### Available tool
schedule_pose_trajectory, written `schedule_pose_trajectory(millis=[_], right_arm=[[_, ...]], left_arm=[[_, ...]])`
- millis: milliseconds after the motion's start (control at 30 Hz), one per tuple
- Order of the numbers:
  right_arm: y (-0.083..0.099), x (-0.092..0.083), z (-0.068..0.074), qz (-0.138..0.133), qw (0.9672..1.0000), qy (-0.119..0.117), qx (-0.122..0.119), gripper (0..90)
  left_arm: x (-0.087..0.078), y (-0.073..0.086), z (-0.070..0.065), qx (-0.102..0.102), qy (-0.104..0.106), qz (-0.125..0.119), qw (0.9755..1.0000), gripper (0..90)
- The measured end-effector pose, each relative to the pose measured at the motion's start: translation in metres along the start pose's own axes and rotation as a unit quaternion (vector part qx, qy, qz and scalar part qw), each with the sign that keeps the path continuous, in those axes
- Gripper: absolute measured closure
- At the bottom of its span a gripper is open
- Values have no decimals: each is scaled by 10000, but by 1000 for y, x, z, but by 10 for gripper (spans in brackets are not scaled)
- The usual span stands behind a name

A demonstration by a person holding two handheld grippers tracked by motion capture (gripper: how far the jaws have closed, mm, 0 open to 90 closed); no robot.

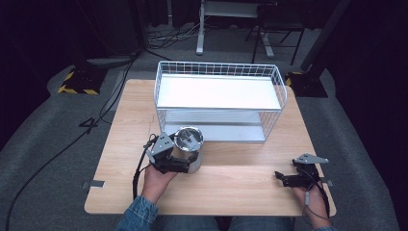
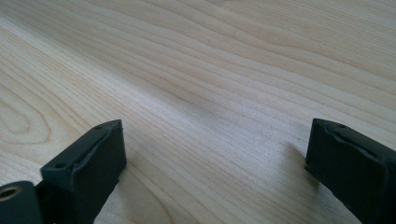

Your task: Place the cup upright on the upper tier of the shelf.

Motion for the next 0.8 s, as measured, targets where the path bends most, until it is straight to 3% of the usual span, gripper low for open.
schedule_pose_trajectory(millis=[400, 600, 800], right_arm=[[0, 0, 0, -9, 10000, 5, -4, 59], [0, 0, 0, -15, 10000, 11, 3, 63], [0, 0, 0, -20, 10000, 11, 1, 68]], left_arm=[[16, 0, 2, -88, -46, -99, 9999, 0], [22, 3, 3, 1, -191, 27, 9998, 0], [22, 4, 2, 59, -225, -77, 9997, 27]])
Point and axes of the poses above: each handheld gripper's, and its own axes: x roughly forward along the jaws, y roughly out of its underside, z roughly to its left, the point moved 8 cm from there along x, roughly forward along the jaws, and after that the axes turned 9 degrees about z, right-handed, at the moved point
